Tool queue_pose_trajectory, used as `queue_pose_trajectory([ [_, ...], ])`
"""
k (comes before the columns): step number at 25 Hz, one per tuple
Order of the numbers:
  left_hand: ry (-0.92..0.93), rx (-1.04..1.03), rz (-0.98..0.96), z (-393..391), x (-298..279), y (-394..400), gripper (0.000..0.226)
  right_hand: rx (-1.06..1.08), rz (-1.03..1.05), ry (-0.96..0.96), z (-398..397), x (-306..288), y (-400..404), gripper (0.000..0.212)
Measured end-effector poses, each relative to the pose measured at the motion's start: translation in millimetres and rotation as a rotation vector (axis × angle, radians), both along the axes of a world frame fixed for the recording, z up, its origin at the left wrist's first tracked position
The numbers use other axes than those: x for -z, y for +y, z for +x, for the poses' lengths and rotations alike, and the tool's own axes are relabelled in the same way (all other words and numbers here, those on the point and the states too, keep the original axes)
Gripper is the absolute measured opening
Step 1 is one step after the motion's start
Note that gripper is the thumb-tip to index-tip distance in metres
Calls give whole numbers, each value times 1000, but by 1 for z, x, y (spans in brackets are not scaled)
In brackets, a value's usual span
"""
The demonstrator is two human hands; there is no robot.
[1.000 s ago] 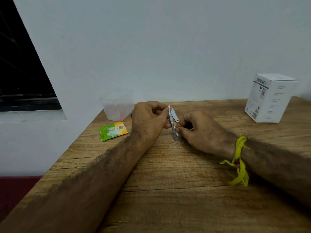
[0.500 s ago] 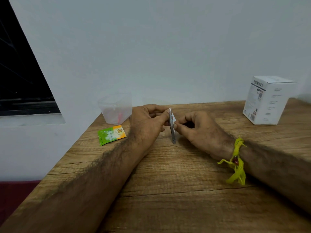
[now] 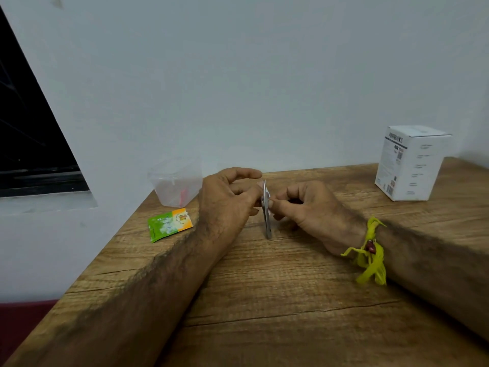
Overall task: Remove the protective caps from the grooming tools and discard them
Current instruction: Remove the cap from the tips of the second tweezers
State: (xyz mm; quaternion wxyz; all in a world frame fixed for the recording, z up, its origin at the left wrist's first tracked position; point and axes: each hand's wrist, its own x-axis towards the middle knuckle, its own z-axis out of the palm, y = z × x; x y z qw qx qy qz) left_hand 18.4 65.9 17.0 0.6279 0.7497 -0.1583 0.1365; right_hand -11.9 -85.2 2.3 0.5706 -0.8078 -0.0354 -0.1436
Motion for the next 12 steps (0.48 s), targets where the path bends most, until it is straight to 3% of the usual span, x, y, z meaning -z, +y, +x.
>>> queue_pose_trajectory([
  [4, -76, 3, 68, -4, -1, -4, 7, -37, 62, 89, 1, -2, 0, 14],
  [8, -6, 42, -2, -8, 2, -7, 5, 3, 109, 66, 1, 2, 3, 18],
  [12, -49, 123, 84, -7, 8, -7, 14, 104, 210, 33, 3, 2, 4, 21],
])
